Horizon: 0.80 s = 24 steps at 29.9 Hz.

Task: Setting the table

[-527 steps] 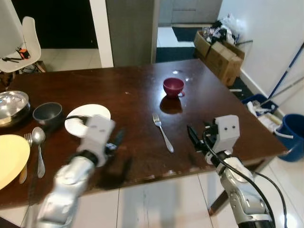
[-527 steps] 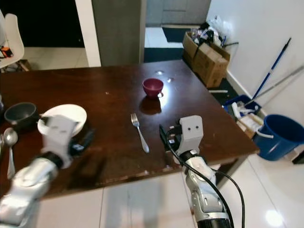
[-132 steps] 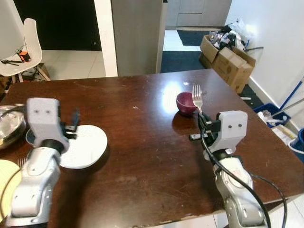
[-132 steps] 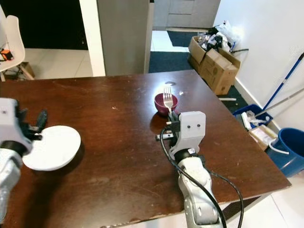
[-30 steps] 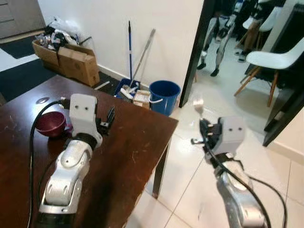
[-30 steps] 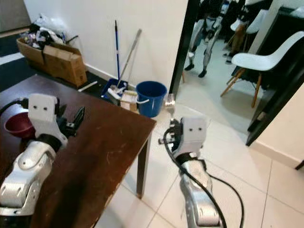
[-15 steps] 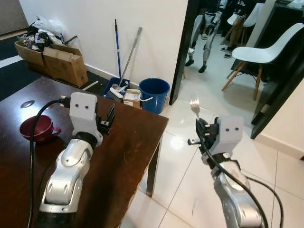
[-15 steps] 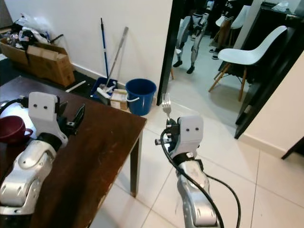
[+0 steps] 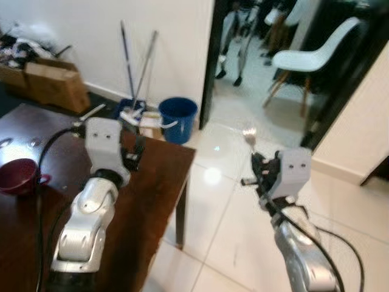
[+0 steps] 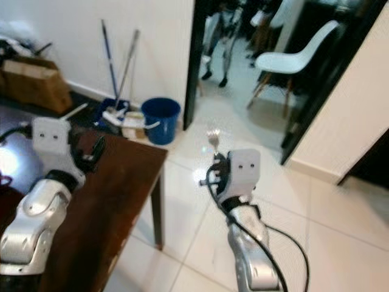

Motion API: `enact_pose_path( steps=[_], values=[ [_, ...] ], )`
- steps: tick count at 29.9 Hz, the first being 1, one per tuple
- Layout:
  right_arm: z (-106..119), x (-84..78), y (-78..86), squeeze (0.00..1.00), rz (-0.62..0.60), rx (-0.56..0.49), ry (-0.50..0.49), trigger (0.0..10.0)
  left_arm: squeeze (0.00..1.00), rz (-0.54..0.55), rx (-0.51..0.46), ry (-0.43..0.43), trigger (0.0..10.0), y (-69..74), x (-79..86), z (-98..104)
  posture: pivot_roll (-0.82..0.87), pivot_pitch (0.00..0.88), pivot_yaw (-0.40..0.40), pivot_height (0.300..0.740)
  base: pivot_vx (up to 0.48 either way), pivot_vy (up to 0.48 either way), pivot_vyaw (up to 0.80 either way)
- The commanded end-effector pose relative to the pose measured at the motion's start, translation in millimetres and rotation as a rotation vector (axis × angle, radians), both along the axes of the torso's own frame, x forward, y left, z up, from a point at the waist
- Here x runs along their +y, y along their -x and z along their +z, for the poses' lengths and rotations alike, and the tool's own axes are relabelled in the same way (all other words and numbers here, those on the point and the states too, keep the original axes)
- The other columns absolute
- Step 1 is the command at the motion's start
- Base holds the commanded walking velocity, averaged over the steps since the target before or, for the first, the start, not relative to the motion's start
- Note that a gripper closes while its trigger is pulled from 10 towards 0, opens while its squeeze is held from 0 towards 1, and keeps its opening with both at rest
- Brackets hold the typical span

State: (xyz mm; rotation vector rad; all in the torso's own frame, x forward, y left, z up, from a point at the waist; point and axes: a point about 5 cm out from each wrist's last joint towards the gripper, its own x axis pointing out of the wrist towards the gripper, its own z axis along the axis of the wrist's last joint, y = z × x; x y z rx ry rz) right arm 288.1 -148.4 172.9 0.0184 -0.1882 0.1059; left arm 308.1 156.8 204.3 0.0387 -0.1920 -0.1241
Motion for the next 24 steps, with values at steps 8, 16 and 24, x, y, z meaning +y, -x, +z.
enact_pose_path(
  steps=[8,16,24],
  values=[
    [-4.0,1.8,0.6,0.00,0.003,0.019,-0.004,10.0,0.00,0.007,0.016,-0.001,10.0,-0.6,2.0,-3.9,-0.09,0.000,0.050,0.740,0.000,0.000,-0.20],
    [-4.1,2.3,0.5,0.00,0.005,0.019,-0.005,10.0,0.00,0.006,0.015,0.000,10.0,-1.0,1.6,-3.6,-0.09,0.000,0.049,0.740,0.000,0.000,-0.50],
    [-3.8,2.6,0.2,0.00,0.004,0.018,-0.007,10.0,0.00,0.004,0.013,0.000,10.0,-1.4,0.9,-3.2,-0.09,0.000,0.051,0.740,0.000,0.000,0.00]
  ],
)
